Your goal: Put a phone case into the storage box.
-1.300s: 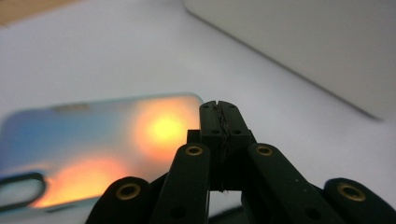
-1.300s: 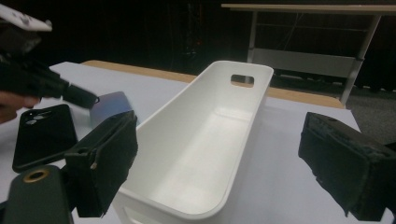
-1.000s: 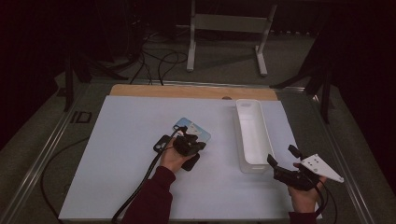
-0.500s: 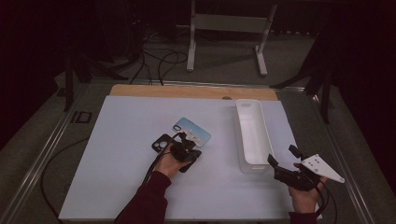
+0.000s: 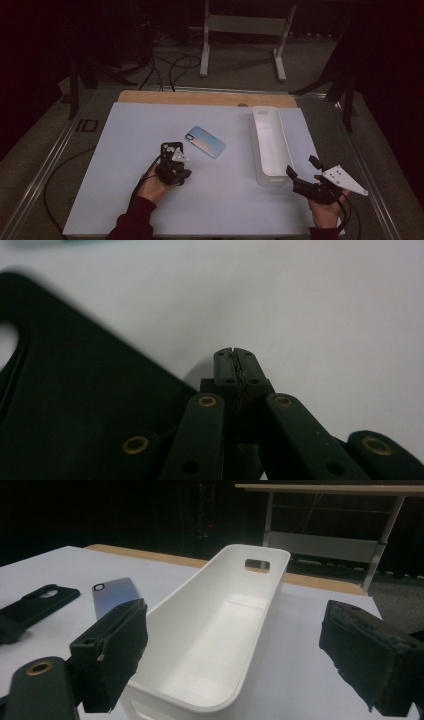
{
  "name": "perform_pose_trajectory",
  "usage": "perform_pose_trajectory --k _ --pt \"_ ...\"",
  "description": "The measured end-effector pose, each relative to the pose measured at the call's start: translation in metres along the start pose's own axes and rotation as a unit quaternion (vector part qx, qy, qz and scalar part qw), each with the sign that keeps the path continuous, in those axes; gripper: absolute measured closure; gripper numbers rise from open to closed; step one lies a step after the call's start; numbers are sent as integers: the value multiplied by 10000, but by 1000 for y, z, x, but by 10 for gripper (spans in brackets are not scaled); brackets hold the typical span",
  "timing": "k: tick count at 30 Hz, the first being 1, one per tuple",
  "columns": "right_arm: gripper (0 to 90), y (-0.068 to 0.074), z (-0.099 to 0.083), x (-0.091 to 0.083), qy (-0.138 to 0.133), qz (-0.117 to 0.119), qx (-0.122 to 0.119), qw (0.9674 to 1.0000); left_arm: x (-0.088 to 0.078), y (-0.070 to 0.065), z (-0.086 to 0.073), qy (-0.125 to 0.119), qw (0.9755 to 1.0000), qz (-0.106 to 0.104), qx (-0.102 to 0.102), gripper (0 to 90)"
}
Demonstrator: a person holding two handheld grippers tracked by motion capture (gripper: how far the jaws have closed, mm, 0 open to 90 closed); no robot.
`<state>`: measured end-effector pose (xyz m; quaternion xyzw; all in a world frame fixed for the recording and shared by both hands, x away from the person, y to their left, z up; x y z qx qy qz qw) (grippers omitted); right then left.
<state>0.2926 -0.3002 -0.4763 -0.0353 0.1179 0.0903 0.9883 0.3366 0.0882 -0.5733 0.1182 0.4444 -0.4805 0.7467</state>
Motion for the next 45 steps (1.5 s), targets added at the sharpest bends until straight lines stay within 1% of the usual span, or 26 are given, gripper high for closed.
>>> perform_pose_trajectory --k 2,4,6,8,10,11,15,18,19,21,22,23,25,26,30,34,38,39,40,43,45 --pt "113 0 0 0 2 -12 -4 10000 -8 4 -8 30 9999 101 -30 900" --pt "114 -1 0 0 -2 -18 5 10000 -17 11 -17 46 9996 236 -111 900" --pt "114 -1 0 0 -1 -17 11 10000 -27 20 -25 7 9988 399 -268 900" --pt "114 -1 0 0 -1 -21 12 10000 -35 30 -33 -34 9974 581 -436 900" --pt "114 0 0 0 -8 -18 6 10000 -41 39 -38 -97 9957 686 -609 900" --pt "114 0 0 0 -7 -13 7 10000 -42 40 -39 -111 9955 681 -650 900" --pt "114 1 0 1 7 -22 4 10000 -40 40 -37 -106 9956 718 -585 899" --pt "114 1 0 1 -10 -19 3 10000 -40 40 -36 -145 9957 692 -605 897" --pt "114 0 0 0 -9 -28 9 10000 -40 38 -33 -220 9960 635 -585 897" --pt "114 -1 0 0 -7 -35 9 10000 -40 38 -33 -220 9960 635 -585 891" --pt "114 -1 0 0 -7 -35 9 10000 -43 31 -21 -460 9967 525 -410 891" --pt "114 -1 0 0 -2 -34 26 10000 -45 27 -11 -620 9964 480 -329 865" --pt "114 -1 0 1 2 -31 13 10000 -46 26 -8 -667 9962 470 -289 866" --pt "114 0 0 1 0 -36 11 10000 -47 22 6 -810 9956 442 -160 866" --pt "114 0 0 1 -5 -20 11 10000 -42 19 31 -943 9946 424 21 839" --pt "114 -1 0 1 -3 -34 26 10000 -31 20 55 -1091 9931 407 101 766" --pt "114 -2 0 1 -12 -28 39 10000 -18 20 79 -1248 9915 338 167 653" --pt "115 -2 0 1 -13 -31 35 10000 -18 20 79 -1248 9915 338 167 627" --pt "114 -2 0 1 -15 -43 33 10000 -12 20 89 -1329 9904 334 199 589" --pt "114 -3 0 0 -25 -43 43 10000 -5 21 102 -1477 9885 293 162 542" --pt "115 -3 0 0 -22 -45 58 10000 0 23 111 -1589 9869 259 102 492"
Point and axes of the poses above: each handheld gripper's, and its own axes: x roughly forward along the jaws, z roughly out of its top, y roughly to its left, the point moved 7 cm from there along x, roughly forward along the jaws, and after that the axes turned 13 degrees about -z, right-handed, at the moved point
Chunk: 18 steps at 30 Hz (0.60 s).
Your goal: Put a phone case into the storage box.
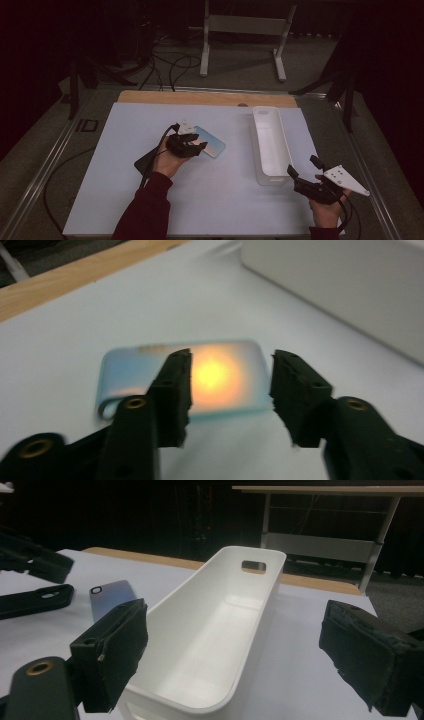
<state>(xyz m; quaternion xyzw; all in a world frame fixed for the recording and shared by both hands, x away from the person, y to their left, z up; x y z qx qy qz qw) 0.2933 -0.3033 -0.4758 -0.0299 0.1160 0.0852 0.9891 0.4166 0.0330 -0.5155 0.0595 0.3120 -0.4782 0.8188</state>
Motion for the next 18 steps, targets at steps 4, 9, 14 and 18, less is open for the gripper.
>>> perform_pose_trajectory --k 4,9,14,18 --pt "114 0 0 0 -1 9 -7 10000 10 3 8 -148 9998 -34 -130 413" --pt "114 1 0 1 0 16 8 10000 21 8 19 -300 9994 9 -170 305" --pt "114 1 -1 1 17 20 -13 10000 32 12 26 -394 9989 26 -256 270" --pt "115 1 -1 2 5 16 1 10000 39 12 33 -421 9989 73 -210 228"
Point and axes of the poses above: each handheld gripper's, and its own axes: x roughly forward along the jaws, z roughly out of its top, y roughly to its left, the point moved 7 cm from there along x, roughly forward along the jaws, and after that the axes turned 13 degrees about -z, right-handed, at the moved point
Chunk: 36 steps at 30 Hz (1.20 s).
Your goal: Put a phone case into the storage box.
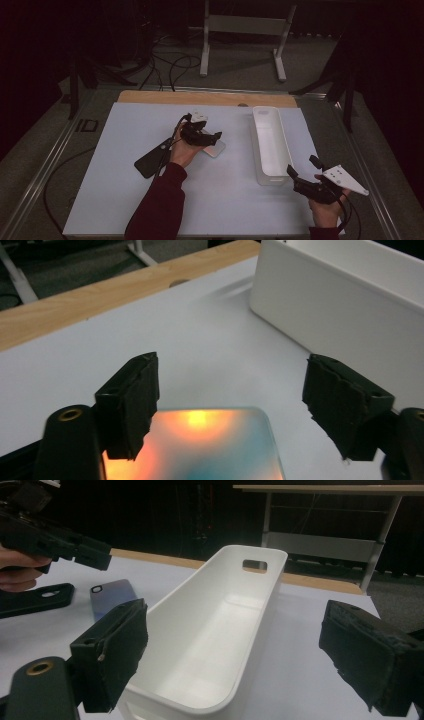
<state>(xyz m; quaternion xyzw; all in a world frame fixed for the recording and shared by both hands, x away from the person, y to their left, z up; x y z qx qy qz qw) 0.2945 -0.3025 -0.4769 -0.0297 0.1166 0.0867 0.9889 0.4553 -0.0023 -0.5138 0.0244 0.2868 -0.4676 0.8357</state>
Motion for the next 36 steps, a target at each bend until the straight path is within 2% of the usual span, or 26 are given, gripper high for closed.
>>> perform_pose_trajectory --k 6,10,12,17,22,23,24,25,26,31,36 --pt "115 0 1 0 -13 3 13 10000 16 3 4 64 10000 66 -20 186" --pt "115 0 1 -1 -26 12 32 10000 33 6 1 288 9996 52 -48 237" --pt "115 -1 1 -1 -31 3 46 10000 40 6 -1 392 9992 13 -31 289" --pt "115 -4 3 -3 -79 -18 107 9999 61 8 -8 760 9971 -37 -89 505" --pt "115 -6 4 -4 -111 -22 141 9998 79 8 -19 1144 9932 -148 -157 814" --pt "115 -6 4 -4 -111 -22 141 9998 79 8 -19 1144 9932 -148 -157 878" --pt "115 -7 4 -4 -115 -17 147 9998 85 8 -25 1369 9903 -158 -176 878" --pt "115 -7 4 -4 -115 -25 157 9998 86 7 -27 1376 9901 -169 -198 900" --pt "115 -7 4 -4 -115 -26 159 9998 86 7 -27 1371 9900 -175 -267 900" --pt "115 -7 5 -5 -121 -27 161 9998 80 2 -30 1491 9880 -207 -353 900" --pt "115 -7 5 -5 -122 -31 165 9998 69 -13 -40 1594 9863 -259 -328 900"
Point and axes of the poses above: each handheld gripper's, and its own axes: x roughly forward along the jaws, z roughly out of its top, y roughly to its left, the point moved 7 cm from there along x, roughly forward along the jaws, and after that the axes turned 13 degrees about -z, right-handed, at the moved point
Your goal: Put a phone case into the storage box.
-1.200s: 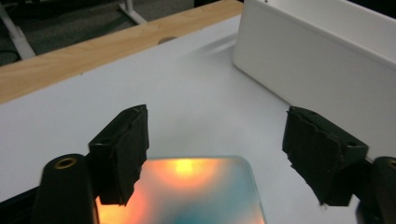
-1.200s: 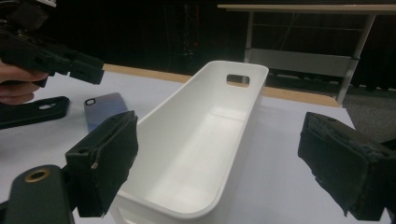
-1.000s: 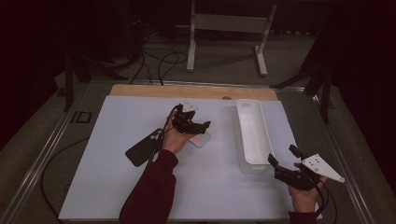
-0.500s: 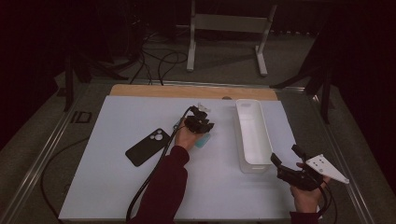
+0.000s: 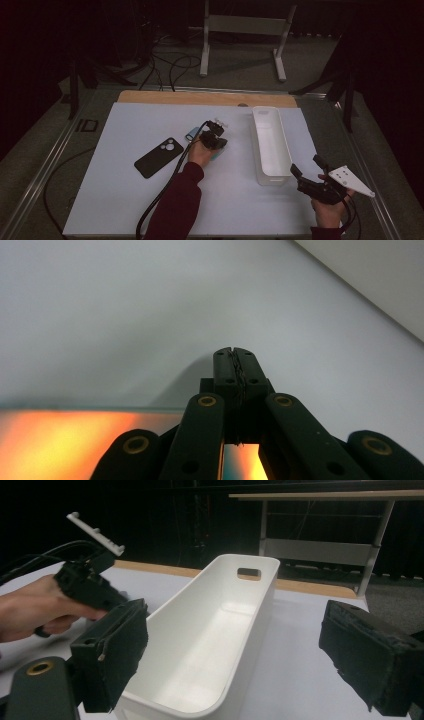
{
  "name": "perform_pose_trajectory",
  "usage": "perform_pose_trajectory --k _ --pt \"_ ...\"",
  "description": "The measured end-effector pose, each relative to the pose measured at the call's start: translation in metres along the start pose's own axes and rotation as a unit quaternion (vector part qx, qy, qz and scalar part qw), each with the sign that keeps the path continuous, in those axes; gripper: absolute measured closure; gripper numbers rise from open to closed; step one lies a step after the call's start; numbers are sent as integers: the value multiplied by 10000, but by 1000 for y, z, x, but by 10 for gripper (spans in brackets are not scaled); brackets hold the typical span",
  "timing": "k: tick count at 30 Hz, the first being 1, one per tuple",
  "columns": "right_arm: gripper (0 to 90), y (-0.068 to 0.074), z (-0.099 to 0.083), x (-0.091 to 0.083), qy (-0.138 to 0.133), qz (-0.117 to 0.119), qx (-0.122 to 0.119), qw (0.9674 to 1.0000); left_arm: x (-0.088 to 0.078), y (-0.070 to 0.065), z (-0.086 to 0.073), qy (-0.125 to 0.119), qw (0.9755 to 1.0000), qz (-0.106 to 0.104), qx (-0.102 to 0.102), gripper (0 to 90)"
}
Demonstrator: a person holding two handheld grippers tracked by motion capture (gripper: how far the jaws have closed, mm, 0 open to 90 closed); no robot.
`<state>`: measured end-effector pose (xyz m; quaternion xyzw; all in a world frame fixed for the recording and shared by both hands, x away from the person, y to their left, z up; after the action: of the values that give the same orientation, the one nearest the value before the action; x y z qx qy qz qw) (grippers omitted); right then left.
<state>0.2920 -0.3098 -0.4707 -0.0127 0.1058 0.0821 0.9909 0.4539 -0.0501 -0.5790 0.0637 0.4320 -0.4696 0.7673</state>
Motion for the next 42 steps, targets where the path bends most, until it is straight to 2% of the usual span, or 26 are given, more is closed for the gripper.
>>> perform_pose_trajectory --k 3,5,8,10,12,15,16,21,28,32,33,36,42 --pt "116 1 0 0 -1 -3 -7 10000 -7 -14 -14 84 9998 -51 179 900" --pt "116 0 0 -1 -15 -9 -13 10000 -14 -20 -25 66 9997 -98 227 900" --pt "116 0 0 0 -1 -15 -11 10000 -26 -24 -42 -14 9996 -196 216 900" --pt "115 1 -1 0 7 -5 -29 10000 -35 -26 -53 50 9995 -156 281 900" --pt "116 2 -1 0 17 3 -43 10000 -39 -27 -57 97 9993 -138 328 900" --pt "116 3 -1 1 22 8 -54 10000 -54 -29 -74 213 9992 -82 336 899" --pt "116 3 -1 1 22 8 -54 10000 -54 -29 -74 213 9992 -82 336 898" --pt "116 1 -1 0 29 -15 -39 10000 -80 -23 -98 295 9989 45 353 884" --pt "116 4 -2 1 49 0 -71 10000 -114 -2 -128 283 9992 245 153 874" --pt "116 5 -3 2 57 4 -76 10000 -124 6 -134 313 9988 361 133 862" --pt "116 5 -3 2 60 1 -69 10000 -130 12 -138 324 9983 479 83 862" --pt "116 4 -3 2 68 -5 -68 10000 -137 20 -142 299 9978 588 -13 854" --pt "116 5 -4 3 75 7 -96 9999 -138 21 -143 293 9979 583 16 849"
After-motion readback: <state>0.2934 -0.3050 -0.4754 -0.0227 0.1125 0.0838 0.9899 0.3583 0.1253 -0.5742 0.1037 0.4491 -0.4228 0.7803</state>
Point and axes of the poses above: each handheld gripper's, and its own axes: x roughly forward along the jaws, z roughly out of its top, y roughly to its left, the point moved 7 cm from there along x, roughly forward along the jaws, and after that the axes turned 13 degrees about -z, right-handed, at the moved point
